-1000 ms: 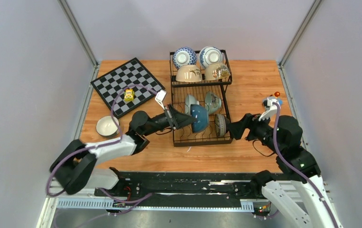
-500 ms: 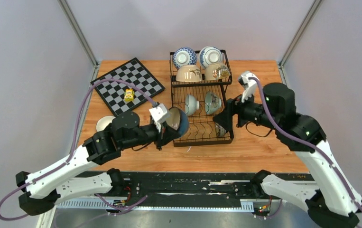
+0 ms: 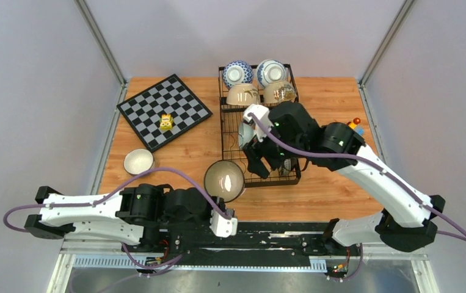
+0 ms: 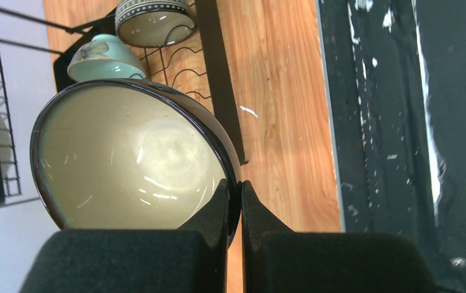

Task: Unload the bowls from the dish rack
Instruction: Place the bowl at the center of the board.

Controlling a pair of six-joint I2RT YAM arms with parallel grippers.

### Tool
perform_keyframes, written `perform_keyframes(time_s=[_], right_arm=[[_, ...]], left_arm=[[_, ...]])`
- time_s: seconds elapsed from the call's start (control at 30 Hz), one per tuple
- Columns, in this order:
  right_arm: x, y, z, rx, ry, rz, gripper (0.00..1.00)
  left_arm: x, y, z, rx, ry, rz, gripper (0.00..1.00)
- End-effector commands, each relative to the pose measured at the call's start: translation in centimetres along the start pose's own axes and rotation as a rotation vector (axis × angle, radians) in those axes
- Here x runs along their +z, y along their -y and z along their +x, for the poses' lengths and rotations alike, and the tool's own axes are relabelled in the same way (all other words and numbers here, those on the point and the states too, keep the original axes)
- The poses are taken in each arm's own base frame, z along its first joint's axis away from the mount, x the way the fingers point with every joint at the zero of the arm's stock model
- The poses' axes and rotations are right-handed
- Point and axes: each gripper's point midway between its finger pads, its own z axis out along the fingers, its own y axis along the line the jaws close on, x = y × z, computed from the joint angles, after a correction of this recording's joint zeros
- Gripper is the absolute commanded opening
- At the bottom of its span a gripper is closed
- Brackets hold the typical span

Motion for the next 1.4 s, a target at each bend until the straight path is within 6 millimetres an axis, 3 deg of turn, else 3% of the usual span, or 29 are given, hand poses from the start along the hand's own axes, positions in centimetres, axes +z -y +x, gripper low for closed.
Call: perform_keyframes(time_s=[0.0,0.4,0.8,1.13,1.23,1.37], right_arm=[[0.6,-0.8,0.9,-0.064,-0.074,0.002,0.73],[4.1,-1.9,0.5,-0.161,-0.144,0.059,0.66],[7.9,-2.6,1.6,-0.242,-0.229,0.119,0.53],[9.0,-1.9,3.4,-0.269,-0.284,0.162,0.41],[9.2,-1.7,4.1,-0.282,-0.306,0.166,0.37],[9.2,-1.5,4.5,-0.285,-0.313,0.178,0.20]], left_arm=[[-0.8,-1.3,-0.5,0.244,0.012,-0.047,0.00],[0.2,1.3,0.7,0.356,-0.024,0.061,0.00],[0.4,1.2,-0.1,0.326,0.011,0.044,0.00],[0.0,0.7,-0.4,0.307,0.034,0.012,0.00],[0.0,0.6,-0.5,0.304,0.039,0.005,0.00],[0.1,0.6,-0.3,0.301,0.038,-0.006,0.00]])
